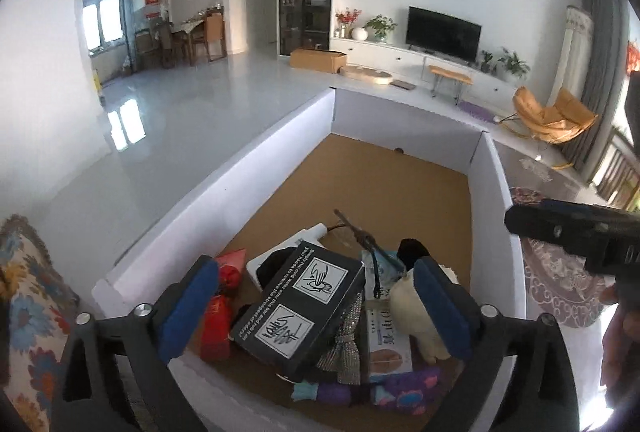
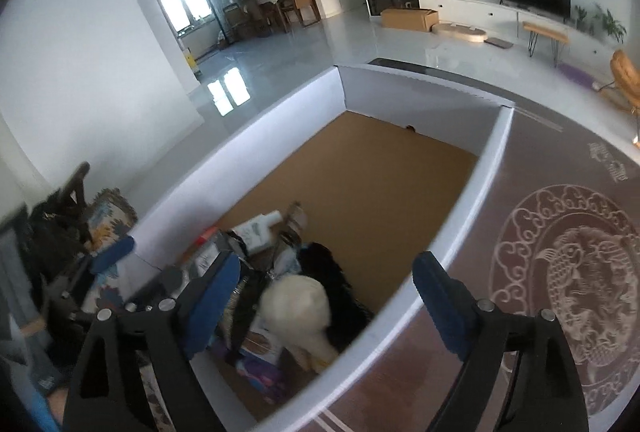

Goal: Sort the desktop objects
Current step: 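Carry both items over the cardboard bin and open both grippers to drop them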

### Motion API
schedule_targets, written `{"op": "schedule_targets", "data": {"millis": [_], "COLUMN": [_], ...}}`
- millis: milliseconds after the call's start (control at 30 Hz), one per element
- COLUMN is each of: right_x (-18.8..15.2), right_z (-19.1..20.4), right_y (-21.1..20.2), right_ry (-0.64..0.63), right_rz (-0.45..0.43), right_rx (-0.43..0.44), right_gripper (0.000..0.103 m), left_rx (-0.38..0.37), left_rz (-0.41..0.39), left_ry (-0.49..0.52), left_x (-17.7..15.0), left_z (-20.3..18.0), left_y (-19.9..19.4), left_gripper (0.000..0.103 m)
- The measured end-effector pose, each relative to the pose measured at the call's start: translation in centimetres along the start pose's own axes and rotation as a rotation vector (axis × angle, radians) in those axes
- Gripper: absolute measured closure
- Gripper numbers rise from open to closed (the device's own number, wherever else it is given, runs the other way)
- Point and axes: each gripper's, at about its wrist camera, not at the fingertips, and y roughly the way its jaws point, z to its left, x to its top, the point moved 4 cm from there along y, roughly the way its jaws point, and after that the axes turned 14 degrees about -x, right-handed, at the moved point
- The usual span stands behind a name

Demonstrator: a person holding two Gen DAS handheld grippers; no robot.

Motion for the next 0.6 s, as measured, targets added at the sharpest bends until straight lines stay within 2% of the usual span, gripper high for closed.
{"op": "schedule_targets", "data": {"millis": [133,167,267,333,433,533,600], "right_x": [-0.9,-1.1,-1.5,-1.8,-2.1,-2.3,-2.3], "right_z": [0.4,0.5,0.8,1.0,1.2,1.2,1.3], "right_y": [0.2,0.0,0.1,0.3,0.5,0.5,0.5], "right_ry": [-0.052,-0.059,-0.082,-0.09,-0.097,-0.109,-0.116], "right_rz": [0.008,0.007,0.002,0.005,0.012,0.015,0.018], "right_rx": [-0.03,-0.033,-0.044,-0.044,-0.047,-0.055,-0.058], "right_gripper": [0.014,0.014,0.014,0.014,0.014,0.014,0.014], "left_rx": [-0.013,0.012,0.15,0.146,0.153,0.247,0.256], "left_rz": [-0.019,-0.024,0.008,0.002,-0.016,-0.013,-0.013], "left_ry": [-0.024,-0.024,0.028,0.049,0.03,0.061,0.061], "left_x": [-0.2,-0.1,0.1,0.3,0.3,0.4,0.4], "left_z": [-0.3,-0.3,-0.8,-1.2,-1.5,-1.9,-1.9], "left_y": [-1.1,-1.4,-1.6,-1.8,-2.5,-2.8,-2.8], "left_gripper": [0.0,0.0,0.0,0.0,0.0,0.0,0.0]}}
